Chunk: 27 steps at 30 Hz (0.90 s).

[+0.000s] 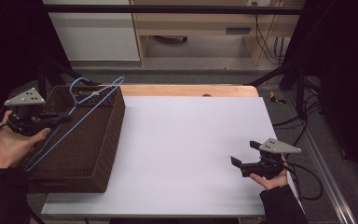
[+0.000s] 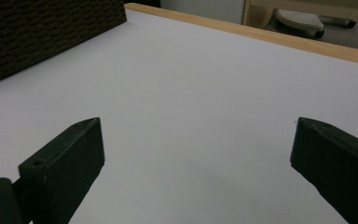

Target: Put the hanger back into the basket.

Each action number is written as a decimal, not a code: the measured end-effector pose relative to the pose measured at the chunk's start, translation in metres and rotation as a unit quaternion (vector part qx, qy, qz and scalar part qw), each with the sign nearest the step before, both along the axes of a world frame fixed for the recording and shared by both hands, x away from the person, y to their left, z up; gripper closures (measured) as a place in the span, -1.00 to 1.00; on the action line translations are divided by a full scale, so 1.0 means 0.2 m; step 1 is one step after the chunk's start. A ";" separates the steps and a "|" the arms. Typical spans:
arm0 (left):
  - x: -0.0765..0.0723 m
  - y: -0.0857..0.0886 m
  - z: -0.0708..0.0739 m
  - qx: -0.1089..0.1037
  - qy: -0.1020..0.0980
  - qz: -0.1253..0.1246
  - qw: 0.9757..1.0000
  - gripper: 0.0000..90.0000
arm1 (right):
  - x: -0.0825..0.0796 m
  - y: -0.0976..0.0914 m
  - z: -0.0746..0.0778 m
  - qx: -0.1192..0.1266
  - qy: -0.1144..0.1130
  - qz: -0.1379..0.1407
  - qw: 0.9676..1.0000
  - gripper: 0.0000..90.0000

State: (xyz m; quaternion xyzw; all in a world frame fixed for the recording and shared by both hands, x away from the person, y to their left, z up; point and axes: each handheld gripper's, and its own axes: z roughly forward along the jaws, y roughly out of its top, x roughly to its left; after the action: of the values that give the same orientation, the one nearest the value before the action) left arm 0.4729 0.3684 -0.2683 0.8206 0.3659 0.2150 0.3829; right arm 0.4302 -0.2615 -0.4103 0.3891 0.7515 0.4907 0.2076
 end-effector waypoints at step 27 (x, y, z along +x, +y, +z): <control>0.11 0.08 -0.34 0.048 0.037 0.050 0.997 0.94 | 0.00 0.01 -0.01 -0.005 0.001 -0.002 1.000 -0.94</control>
State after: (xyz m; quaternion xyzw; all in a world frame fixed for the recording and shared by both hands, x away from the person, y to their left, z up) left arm 0.4956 0.3834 -0.3372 0.8261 0.4092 0.2207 0.3185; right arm 0.4307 -0.2603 -0.4114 0.3901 0.7536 0.4858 0.2095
